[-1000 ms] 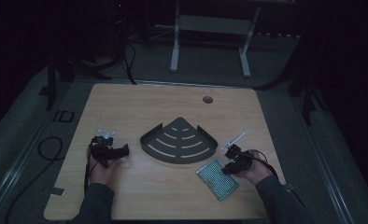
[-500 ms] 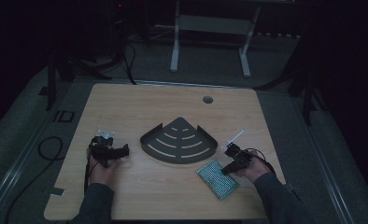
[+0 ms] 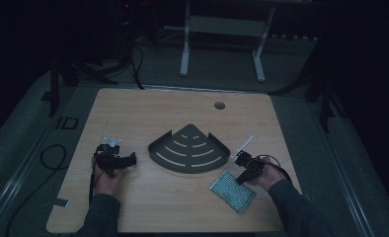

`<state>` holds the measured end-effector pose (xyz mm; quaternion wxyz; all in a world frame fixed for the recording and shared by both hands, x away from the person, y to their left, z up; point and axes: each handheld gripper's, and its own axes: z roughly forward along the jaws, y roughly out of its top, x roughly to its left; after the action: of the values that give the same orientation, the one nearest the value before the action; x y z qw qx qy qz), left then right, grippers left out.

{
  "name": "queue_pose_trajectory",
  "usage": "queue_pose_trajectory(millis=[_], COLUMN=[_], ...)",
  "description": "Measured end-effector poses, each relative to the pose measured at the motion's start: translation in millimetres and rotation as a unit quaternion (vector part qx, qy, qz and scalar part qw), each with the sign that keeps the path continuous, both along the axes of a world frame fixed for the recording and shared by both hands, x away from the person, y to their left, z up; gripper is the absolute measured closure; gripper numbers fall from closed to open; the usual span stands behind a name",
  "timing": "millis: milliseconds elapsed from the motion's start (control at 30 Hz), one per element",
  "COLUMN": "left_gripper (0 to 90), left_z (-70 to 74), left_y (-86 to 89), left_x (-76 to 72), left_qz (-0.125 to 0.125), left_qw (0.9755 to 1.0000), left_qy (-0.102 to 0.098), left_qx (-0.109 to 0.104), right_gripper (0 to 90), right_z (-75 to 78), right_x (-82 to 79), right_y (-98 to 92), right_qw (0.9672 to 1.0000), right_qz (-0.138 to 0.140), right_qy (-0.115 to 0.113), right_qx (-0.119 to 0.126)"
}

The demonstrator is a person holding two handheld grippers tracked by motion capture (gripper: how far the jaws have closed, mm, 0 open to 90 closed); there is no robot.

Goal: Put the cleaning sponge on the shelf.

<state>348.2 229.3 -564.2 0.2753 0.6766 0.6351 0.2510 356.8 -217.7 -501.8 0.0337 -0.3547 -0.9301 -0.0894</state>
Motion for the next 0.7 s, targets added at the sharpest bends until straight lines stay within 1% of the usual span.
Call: queue_pose_trajectory(millis=[67,100,167,200,300,333,367,433,500,533,567,667,700], left_gripper=[5.2,5.2,5.2,5.2,5.2,5.2,5.2,5.2,5.2,5.2,5.2,5.2,5.2], left_z=[0.0,0.0,0.0,0.0,0.0,0.0,0.0,0.0,0.0,0.0,0.0,0.0,0.0], left_y=[0.0,0.0,0.0,0.0,0.0,0.0,0.0,0.0,0.0,0.0,0.0,0.0,0.0], left_x=[0.0,0.0,0.0,0.0,0.0,0.0,0.0,0.0,0.0,0.0,0.0,0.0,0.0], left_qz=[0.000,0.000,0.000,0.000,0.000,0.000,0.000,0.000,0.000,0.000,0.000,0.000,0.000], left_qw=[1.0000,1.0000,1.0000,1.0000,1.0000,1.0000,1.0000,1.0000,1.0000,1.0000,1.0000,1.0000,1.0000], left_qy=[0.000,0.000,0.000,0.000,0.000,0.000,0.000,0.000,0.000,0.000,0.000,0.000,0.000], left_qx=[0.000,0.000,0.000,0.000,0.000,0.000,0.000,0.000,0.000,0.000,0.000,0.000,0.000], right_gripper=[89.6,89.6,89.7,89.7,89.7,89.7,89.7,89.7,89.7,89.7,89.8,89.8,89.8], right_z=[6.9,6.9,12.2,18.3,24.7,24.7,29.2,30.7,37.1,37.1,41.3,45.3,49.6], right_x=[-0.6,-0.6,-1.0,-0.8,0.2,0.2,0.6,0.8,1.6,1.6,2.3,3.3,4.4], right_y=[-2.0,-2.0,-3.7,-5.9,-9.2,-9.2,-11.0,-11.6,-13.2,-13.2,-13.6,-13.9,-14.3], right_qw=[1.0000,1.0000,1.0000,0.9999,0.9998,0.9998,0.9996,0.9996,0.9995,0.9995,0.9993,0.9990,0.9988], right_qz=[0.002,0.002,0.001,-0.002,-0.003,-0.003,-0.005,-0.006,-0.006,-0.006,-0.008,-0.008,-0.011], right_qy=[-0.007,-0.007,-0.009,-0.014,-0.021,-0.021,-0.026,-0.027,-0.032,-0.032,-0.037,-0.043,-0.048], right_qx=[-0.001,-0.001,-0.002,-0.002,-0.003,-0.003,-0.004,-0.005,-0.004,-0.004,-0.004,-0.003,-0.003])
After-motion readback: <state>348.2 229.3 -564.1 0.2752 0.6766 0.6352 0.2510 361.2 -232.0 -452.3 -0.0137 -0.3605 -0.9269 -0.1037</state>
